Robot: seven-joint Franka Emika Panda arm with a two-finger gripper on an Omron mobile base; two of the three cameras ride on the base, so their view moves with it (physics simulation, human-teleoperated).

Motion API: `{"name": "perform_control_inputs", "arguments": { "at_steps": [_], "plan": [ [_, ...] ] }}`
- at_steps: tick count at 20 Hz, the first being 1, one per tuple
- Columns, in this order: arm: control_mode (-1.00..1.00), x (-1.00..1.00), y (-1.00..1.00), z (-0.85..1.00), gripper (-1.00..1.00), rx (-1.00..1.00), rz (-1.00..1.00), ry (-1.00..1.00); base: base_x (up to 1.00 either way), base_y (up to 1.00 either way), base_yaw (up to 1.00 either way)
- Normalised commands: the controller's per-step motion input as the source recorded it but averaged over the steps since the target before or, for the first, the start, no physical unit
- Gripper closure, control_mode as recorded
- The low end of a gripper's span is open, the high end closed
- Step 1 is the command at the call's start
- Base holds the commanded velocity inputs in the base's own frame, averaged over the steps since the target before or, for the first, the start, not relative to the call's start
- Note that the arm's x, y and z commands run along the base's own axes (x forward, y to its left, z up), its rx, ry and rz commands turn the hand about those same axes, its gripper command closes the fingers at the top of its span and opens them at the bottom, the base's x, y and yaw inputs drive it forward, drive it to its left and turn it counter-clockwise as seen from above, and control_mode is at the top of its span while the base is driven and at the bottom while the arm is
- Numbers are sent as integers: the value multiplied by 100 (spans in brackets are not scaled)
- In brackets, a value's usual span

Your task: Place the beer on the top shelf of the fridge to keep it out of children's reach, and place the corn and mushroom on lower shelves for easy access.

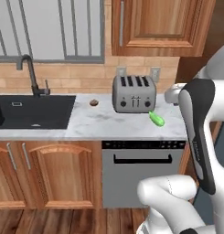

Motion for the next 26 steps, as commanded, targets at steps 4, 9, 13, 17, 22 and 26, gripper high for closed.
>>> {"name": "perform_control_inputs", "arguments": {
  "at_steps": [4,9,13,17,22,26],
  "plan": [
    [100,0,0,0,-100,0,0,0,64,35,-36],
    [100,0,0,0,-100,0,0,0,45,80,-27],
    [100,0,0,0,-100,0,0,0,37,94,-22],
    [100,0,0,0,-100,0,0,0,42,86,-21],
    [100,0,0,0,-100,0,0,0,54,59,-18],
    [100,0,0,0,-100,0,0,0,62,37,-13]
  ]
}}
